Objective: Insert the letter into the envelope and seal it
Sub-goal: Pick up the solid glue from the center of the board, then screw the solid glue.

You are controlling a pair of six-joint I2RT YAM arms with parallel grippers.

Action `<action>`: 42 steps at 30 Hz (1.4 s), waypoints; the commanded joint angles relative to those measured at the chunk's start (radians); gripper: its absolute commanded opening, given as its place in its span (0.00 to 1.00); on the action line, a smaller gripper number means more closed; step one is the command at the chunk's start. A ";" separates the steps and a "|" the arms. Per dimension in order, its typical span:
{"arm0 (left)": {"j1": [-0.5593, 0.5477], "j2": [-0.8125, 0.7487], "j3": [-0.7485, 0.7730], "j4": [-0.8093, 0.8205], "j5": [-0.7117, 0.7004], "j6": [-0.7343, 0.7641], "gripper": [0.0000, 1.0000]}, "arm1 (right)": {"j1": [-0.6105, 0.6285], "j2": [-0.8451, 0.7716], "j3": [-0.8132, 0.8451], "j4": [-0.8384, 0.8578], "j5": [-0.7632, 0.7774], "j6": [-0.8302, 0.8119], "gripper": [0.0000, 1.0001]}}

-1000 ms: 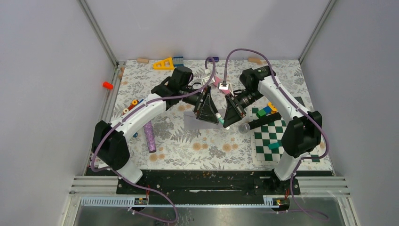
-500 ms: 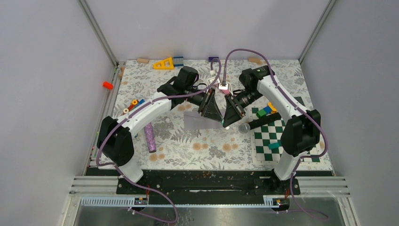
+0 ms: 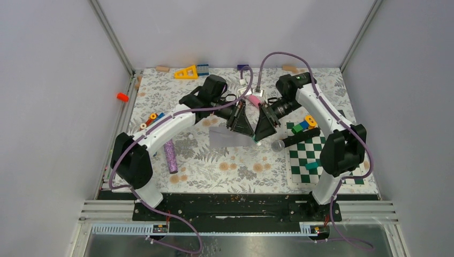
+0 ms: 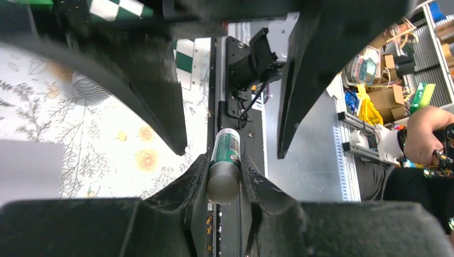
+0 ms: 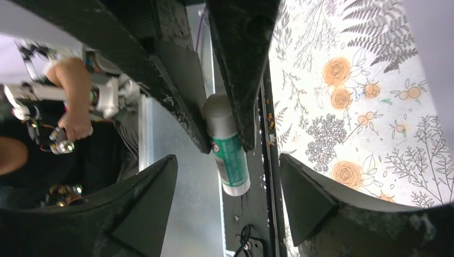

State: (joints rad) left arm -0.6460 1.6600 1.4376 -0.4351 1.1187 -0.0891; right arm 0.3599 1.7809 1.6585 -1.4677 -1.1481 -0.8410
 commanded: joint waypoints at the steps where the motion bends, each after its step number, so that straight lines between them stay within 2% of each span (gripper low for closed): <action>1: 0.039 -0.046 0.014 0.102 -0.094 -0.079 0.00 | -0.106 -0.038 0.016 0.100 -0.143 0.153 0.78; 4: 0.118 -0.074 -0.021 0.271 -0.137 -0.278 0.00 | -0.199 -0.060 -0.057 0.305 -0.294 0.357 0.78; 6: 0.164 -0.087 -0.049 0.382 -0.177 -0.418 0.00 | -0.219 -0.076 -0.117 0.442 -0.358 0.497 0.78; 11: 0.233 -0.112 -0.177 0.612 -0.272 -0.725 0.00 | -0.213 -0.074 -0.105 0.459 -0.378 0.516 0.79; 13: 0.243 -0.119 -0.246 0.702 -0.297 -0.832 0.00 | -0.206 -0.058 -0.070 0.461 -0.290 0.562 0.78; 14: 0.244 -0.120 -0.280 0.739 -0.311 -0.872 0.00 | -0.197 -0.058 -0.070 0.574 -0.153 0.711 0.78; 16: 0.244 -0.121 -0.348 0.811 -0.339 -0.929 0.00 | -0.201 -0.103 -0.174 0.839 0.142 1.024 0.82; 17: 0.244 -0.121 -0.371 0.845 -0.347 -0.954 0.00 | -0.209 -0.118 -0.229 0.938 0.178 1.098 0.84; 20: 0.246 -0.125 -0.404 0.882 -0.360 -0.983 0.00 | -0.224 -0.110 -0.356 1.310 -0.007 1.364 0.83; 22: 0.249 -0.128 -0.419 0.917 -0.352 -1.007 0.00 | -0.220 -0.122 -0.486 1.793 -0.057 1.699 0.82; 23: 0.249 -0.130 -0.429 0.949 -0.348 -1.026 0.00 | -0.220 -0.127 -0.567 2.093 -0.044 1.872 0.82; 25: 0.249 -0.133 -0.450 1.000 -0.343 -1.057 0.00 | -0.216 -0.092 -0.643 2.510 -0.021 2.150 0.81; 27: 0.249 -0.134 -0.463 1.029 -0.343 -1.073 0.00 | -0.205 -0.030 -0.638 2.781 -0.017 2.372 0.79; 28: 0.250 -0.134 -0.467 1.035 -0.346 -1.076 0.00 | -0.199 -0.011 -0.639 2.853 -0.013 2.433 0.79; 34: 0.253 -0.131 -0.489 1.038 -0.369 -1.069 0.00 | -0.158 -0.018 -0.703 2.885 0.077 2.422 0.76; 42: 0.265 -0.124 -0.498 1.060 -0.373 -1.077 0.00 | -0.101 -0.023 -0.762 2.814 0.083 2.347 0.71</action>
State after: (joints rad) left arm -0.3923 1.5661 0.9459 0.5373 0.7700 -1.1576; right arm 0.2436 1.7832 0.9283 1.2942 -1.0843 1.5303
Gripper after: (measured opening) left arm 0.221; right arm 0.720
